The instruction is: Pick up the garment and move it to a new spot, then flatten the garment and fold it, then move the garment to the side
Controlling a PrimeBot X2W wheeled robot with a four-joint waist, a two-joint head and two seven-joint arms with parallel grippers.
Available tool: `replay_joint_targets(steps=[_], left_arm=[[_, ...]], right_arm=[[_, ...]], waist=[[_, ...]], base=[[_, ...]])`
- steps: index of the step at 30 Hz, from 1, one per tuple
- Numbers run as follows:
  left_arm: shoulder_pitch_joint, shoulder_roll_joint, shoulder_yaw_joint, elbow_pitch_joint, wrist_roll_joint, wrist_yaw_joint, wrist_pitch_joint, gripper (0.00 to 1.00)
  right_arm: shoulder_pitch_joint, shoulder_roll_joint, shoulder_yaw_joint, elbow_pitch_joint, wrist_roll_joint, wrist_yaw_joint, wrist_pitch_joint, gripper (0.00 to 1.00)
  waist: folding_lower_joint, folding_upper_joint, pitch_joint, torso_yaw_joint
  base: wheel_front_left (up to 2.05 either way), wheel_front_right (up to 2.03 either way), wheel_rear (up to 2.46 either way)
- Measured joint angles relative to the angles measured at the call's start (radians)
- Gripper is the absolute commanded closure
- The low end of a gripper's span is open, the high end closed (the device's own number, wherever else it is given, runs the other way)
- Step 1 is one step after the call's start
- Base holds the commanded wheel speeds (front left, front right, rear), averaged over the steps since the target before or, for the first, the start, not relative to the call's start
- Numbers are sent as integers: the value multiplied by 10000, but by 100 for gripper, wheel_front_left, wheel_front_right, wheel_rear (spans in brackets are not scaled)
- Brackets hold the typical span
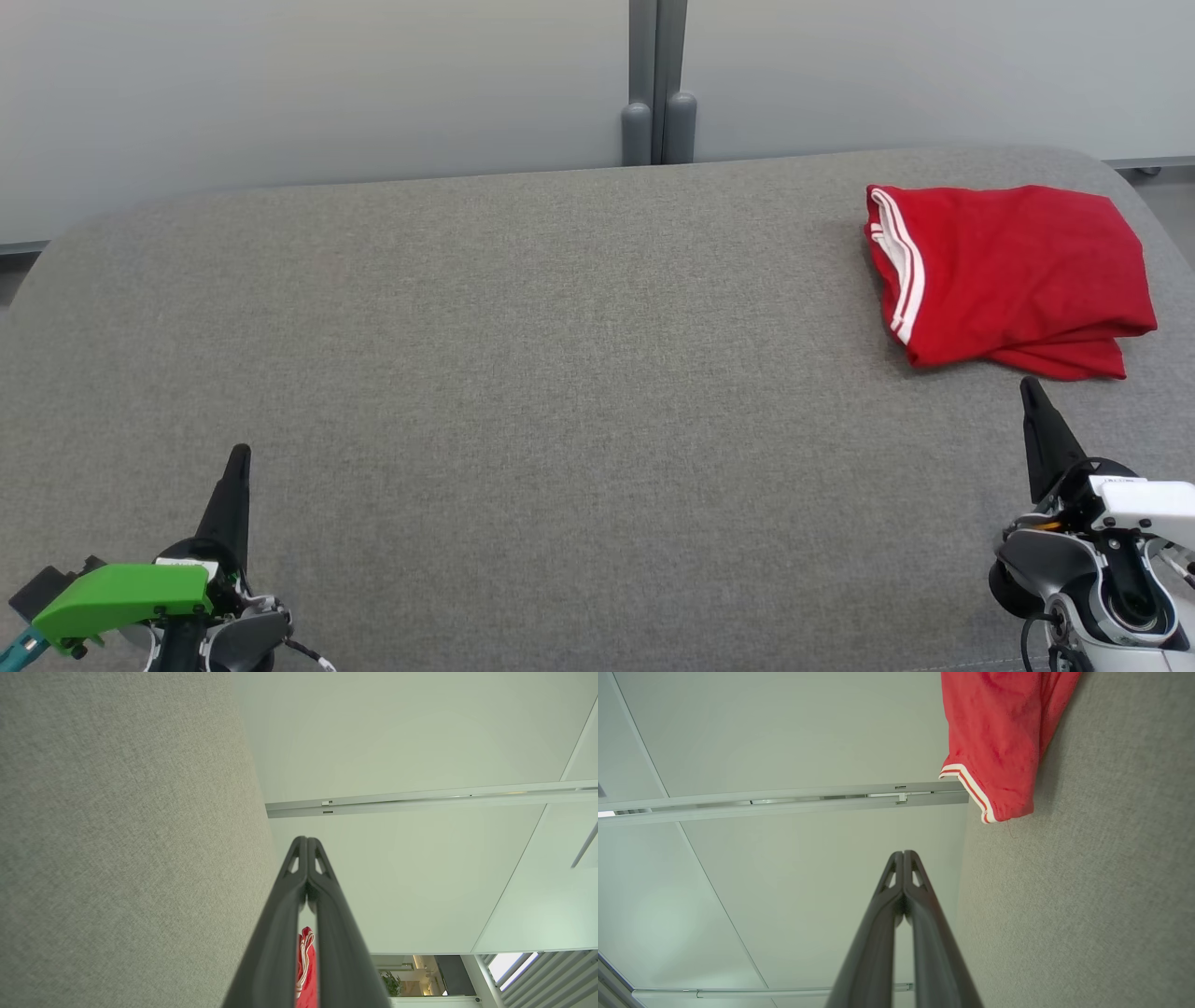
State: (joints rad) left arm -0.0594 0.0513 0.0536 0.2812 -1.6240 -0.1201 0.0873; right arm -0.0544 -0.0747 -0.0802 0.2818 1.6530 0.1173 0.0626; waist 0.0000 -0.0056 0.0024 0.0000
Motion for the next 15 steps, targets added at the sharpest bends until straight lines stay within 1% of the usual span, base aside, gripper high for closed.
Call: replay_joint_targets(steps=[15], left_arm=[[-2, 0, 10, -4, 0, -2, 0, 100]], right_arm=[[-1, 19, -12, -2, 0, 2, 2, 100]], waist=[[0, 0, 2, 0]], base=[[0, 0, 0]])
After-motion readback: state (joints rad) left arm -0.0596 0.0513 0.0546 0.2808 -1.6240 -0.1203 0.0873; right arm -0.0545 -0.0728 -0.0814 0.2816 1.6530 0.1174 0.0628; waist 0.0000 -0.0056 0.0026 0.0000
